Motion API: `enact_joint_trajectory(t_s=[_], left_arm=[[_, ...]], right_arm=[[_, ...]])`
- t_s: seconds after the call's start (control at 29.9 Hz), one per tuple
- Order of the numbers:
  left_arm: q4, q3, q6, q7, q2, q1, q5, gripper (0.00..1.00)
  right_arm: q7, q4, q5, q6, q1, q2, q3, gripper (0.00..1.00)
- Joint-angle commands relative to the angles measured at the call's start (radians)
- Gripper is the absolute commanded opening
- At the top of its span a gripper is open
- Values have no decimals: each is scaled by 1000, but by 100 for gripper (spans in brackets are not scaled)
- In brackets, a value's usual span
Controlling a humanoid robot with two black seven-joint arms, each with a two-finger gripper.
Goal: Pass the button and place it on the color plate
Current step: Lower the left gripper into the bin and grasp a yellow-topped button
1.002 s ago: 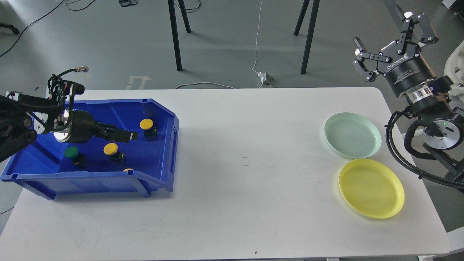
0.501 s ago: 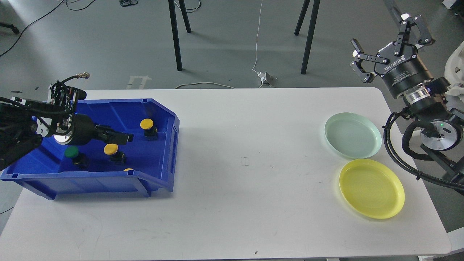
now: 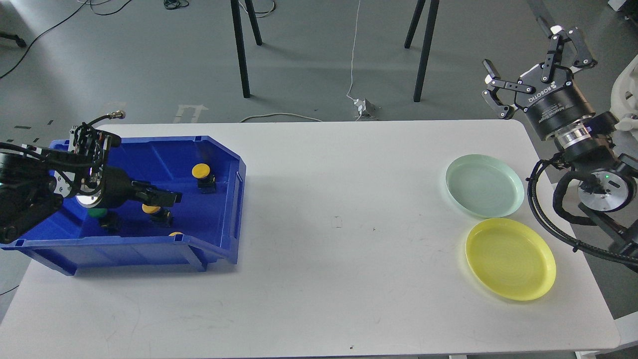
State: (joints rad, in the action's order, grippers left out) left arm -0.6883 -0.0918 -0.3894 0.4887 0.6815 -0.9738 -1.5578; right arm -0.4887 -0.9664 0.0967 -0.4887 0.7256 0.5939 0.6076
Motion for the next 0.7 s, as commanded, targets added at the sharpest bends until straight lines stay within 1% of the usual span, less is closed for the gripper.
enact_joint_trajectory(t_s=[0.0, 0.47, 0.67], left_arm=[[24, 0, 0, 0, 0, 12, 1, 96], [35, 0, 0, 0, -2, 35, -1, 93], [35, 0, 0, 0, -2, 49, -1, 88]], right_arm=[[0, 0, 0, 0, -2, -2, 0, 99], [0, -2, 0, 0, -14, -2, 0, 99], [0, -2, 0, 0, -17, -2, 0, 99]])
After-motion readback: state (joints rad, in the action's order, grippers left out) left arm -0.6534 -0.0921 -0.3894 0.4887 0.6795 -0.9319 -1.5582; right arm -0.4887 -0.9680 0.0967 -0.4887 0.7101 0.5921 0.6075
